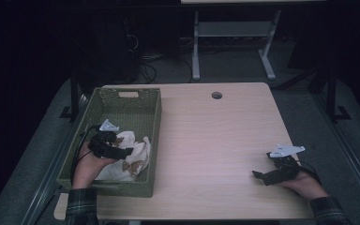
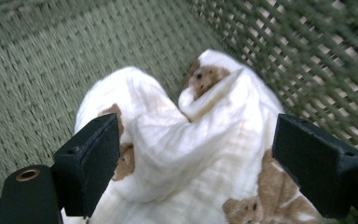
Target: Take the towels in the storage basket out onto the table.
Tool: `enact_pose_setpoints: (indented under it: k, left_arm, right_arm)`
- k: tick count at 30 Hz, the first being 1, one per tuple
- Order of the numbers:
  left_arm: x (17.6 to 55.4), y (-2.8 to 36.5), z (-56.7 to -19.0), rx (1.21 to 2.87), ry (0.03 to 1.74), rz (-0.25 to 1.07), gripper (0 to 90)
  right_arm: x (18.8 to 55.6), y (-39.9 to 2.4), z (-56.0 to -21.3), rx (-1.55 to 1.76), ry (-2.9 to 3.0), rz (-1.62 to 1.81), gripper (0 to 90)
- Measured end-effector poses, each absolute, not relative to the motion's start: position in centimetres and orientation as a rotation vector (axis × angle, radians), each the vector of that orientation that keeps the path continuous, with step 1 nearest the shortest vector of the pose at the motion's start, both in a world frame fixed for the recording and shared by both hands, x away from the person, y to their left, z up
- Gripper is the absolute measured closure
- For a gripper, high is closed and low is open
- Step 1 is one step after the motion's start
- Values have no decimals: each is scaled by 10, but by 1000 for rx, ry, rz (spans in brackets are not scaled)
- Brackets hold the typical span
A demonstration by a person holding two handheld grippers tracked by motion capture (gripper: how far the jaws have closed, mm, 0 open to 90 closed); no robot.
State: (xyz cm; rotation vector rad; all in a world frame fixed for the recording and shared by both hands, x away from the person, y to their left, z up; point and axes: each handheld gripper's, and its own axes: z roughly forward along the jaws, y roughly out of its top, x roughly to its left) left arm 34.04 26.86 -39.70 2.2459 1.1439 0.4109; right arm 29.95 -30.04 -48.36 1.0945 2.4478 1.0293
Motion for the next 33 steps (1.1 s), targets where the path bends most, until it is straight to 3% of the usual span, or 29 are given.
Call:
enact_pose_setpoints:
  k: [8,15,19,20,25,26,28,33]
  left_arm:
    - [347,264,-412,2329,1204,398,151]
    - [350,259,-418,2408,1197,362,228]
    - [350,257,-419,2439,1182,336,334]
    - [349,257,-419,2440,1179,312,443]
    - [348,257,-417,2429,1175,272,728]
    - [348,257,-417,2429,1179,262,728]
    - [348,258,-416,2411,1193,237,812]
    - [347,262,-409,2350,1190,217,838]
  right_arm:
    - [299,-300,-484,1089,2449,1031,10]
    - [299,-300,-484,1089,2449,1031,10]
    - [299,-300,-484,1089,2449,1031,10]
    - [299,-300,-484,1089,2449,1031,10]
    - [299,-300,-484,1089,2448,1031,10]
    - [299,-300,-484,1089,2449,1031,10]
    - [299,-300,-484,1089,2449,1031,10]
    - [299,-300,-484,1089,2449,1031,10]
